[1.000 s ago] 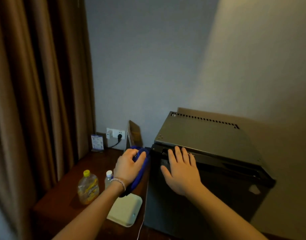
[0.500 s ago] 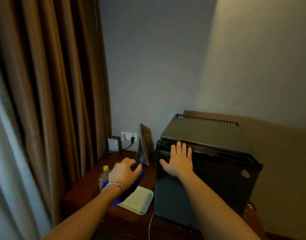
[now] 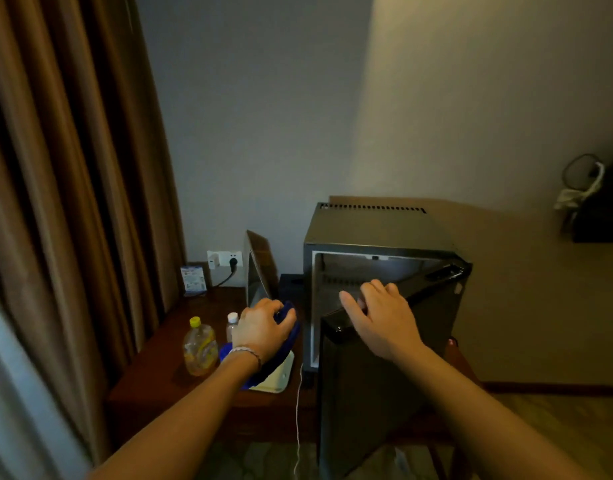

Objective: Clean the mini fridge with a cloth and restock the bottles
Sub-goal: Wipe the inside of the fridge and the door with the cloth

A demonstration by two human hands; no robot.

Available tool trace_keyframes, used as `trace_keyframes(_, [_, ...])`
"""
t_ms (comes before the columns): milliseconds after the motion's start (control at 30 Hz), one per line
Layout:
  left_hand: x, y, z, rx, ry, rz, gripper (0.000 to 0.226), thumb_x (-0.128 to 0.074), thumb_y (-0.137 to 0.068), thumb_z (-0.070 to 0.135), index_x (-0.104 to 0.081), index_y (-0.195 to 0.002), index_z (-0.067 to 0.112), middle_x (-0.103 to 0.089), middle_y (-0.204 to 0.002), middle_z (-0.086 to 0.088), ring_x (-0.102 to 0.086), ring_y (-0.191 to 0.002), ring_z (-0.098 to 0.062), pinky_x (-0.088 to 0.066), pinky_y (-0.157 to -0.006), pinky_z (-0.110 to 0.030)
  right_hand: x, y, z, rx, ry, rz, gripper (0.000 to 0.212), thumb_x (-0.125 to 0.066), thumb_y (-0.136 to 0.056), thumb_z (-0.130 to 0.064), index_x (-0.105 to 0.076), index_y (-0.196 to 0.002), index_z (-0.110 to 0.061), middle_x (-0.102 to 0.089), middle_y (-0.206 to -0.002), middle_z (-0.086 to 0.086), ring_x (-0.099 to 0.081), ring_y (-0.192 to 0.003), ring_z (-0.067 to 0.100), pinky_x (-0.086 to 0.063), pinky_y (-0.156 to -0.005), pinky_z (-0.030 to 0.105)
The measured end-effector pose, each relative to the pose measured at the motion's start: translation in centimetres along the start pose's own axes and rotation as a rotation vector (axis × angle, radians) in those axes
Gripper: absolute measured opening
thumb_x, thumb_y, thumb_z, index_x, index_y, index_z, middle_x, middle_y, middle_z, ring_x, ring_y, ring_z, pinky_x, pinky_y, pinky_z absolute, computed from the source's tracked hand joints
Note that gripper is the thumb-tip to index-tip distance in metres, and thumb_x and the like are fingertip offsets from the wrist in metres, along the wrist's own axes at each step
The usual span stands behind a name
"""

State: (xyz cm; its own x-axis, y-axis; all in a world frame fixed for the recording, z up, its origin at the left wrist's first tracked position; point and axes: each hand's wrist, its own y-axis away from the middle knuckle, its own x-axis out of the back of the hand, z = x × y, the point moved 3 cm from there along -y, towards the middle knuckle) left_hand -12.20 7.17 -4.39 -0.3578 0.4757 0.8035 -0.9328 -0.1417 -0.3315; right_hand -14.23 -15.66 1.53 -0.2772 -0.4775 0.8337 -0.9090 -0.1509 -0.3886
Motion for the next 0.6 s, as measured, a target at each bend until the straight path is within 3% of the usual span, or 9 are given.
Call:
trace_keyframes(67, [-0.9,0.7,1.0,-0.023,0.051,-0.022,0.034,-0.049,-0.095,0.054,-0.057,-0.077,0.026,-0.052,-0.087,0.013,-0.054,-0.080,-0.013,-0.045,-0.067,-0.032,1.2,1.6,0.3,-0.036,0.084,0.012,0.044,-0.042,-0.093,-0.068,-0.048,-0.090,-0.025,-0.046,-0.093,-0.009,-0.043,-0.093,0.014,-0.045,-0.081,0.034])
trace_keyframes(167, [-2.5,1.5,2.4,-0.053,0.114,-0.044,0.038,-0.049,-0.092,0.056,-0.050,-0.069,0.026,-0.052,-0.082,0.010,-0.055,-0.075,-0.015,-0.051,-0.068,-0.036,3.5,3.6,2.6,-0.124,0.070,-0.196,0.044,-0.057,-0.090,-0.062,-0.043,-0.108,-0.025,-0.041,-0.108,-0.005,-0.038,-0.105,0.017,-0.042,-0.085,0.032])
trace_keyframes(300, [-3.8,2.8,5.1,-0.099,0.100,-0.083,0.037,-0.047,-0.094,0.057,-0.048,-0.071,0.028,-0.049,-0.084,0.012,-0.053,-0.075,-0.011,-0.040,-0.062,-0.028,6.3,6.1,5.7,-0.191,0.176,-0.448,0.064,-0.053,-0.089,-0.069,-0.041,-0.133,-0.024,-0.033,-0.128,-0.001,-0.029,-0.125,0.022,-0.037,-0.105,0.039])
trace_keyframes(467, [-5.5,3.5,7.2,-0.113,0.095,-0.105,0.036,-0.046,-0.093,0.059,-0.051,-0.074,0.029,-0.054,-0.089,0.012,-0.055,-0.076,-0.011,-0.054,-0.067,-0.034,8.2,8.5,8.3,-0.243,0.300,-0.418,0.071,-0.049,-0.091,-0.069,-0.037,-0.142,-0.021,-0.025,-0.147,0.005,-0.020,-0.139,0.025,-0.031,-0.114,0.045])
trace_keyframes(600, [-6.2,3.6,8.5,-0.117,0.074,-0.088,0.035,-0.045,-0.092,0.060,-0.052,-0.075,0.030,-0.055,-0.091,0.011,-0.057,-0.081,-0.015,-0.056,-0.071,-0.037,10.2,9.5,11.8,-0.308,0.288,-0.397,0.085,-0.045,-0.094,-0.067,-0.015,-0.157,-0.019,0.006,-0.166,0.006,0.004,-0.153,0.030,-0.019,-0.121,0.052])
